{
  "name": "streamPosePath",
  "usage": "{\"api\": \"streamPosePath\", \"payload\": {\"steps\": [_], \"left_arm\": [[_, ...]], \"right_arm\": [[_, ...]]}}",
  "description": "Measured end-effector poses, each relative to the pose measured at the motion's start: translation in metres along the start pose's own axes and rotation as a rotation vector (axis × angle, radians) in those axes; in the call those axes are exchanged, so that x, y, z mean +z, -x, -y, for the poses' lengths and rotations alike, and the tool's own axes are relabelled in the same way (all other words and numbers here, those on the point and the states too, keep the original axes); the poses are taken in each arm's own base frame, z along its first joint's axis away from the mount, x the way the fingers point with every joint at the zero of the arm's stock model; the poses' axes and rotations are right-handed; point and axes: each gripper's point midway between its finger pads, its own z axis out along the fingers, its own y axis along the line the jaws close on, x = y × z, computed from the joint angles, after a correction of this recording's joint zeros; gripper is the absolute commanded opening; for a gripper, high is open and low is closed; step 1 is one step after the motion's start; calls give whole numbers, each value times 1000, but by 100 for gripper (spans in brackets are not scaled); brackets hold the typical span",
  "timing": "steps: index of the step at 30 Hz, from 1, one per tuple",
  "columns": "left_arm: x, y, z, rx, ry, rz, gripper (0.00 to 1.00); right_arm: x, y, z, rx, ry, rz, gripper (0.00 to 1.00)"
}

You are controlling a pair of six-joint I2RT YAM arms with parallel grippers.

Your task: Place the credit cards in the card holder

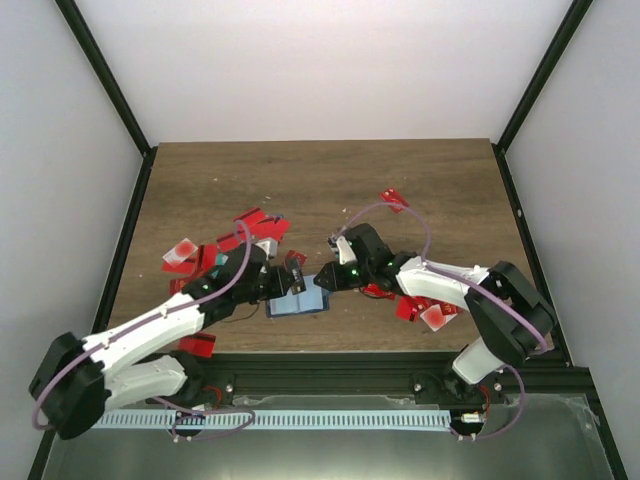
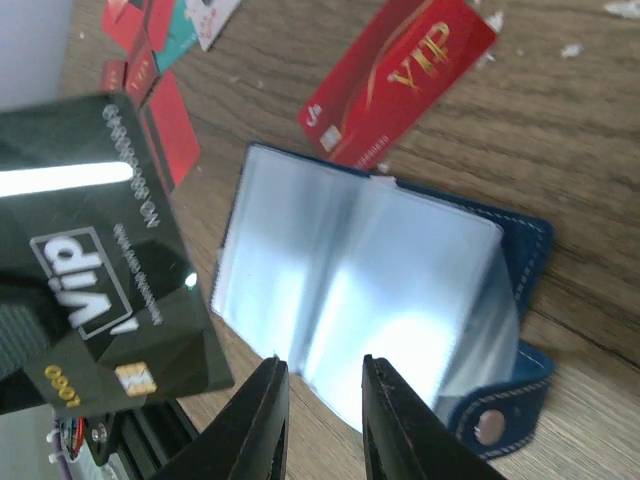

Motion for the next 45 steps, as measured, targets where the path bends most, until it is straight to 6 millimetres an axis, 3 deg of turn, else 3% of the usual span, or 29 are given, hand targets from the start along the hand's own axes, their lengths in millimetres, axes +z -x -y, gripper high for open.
{"api": "streamPosePath", "payload": {"steps": [7, 11, 27, 45], "left_arm": [[28, 4, -9, 94, -8, -75, 4], [30, 8, -15, 131, -4, -59, 4], [46, -10, -51, 159, 67, -96, 4], [55, -16, -55, 94, 18, -81, 4]], "right_arm": [[2, -7, 11, 6, -3, -30, 22], [10, -11, 18, 17, 0, -55, 22], [26, -31, 40, 53, -29, -107, 21], [26, -44, 50, 70, 12, -51, 17]]}}
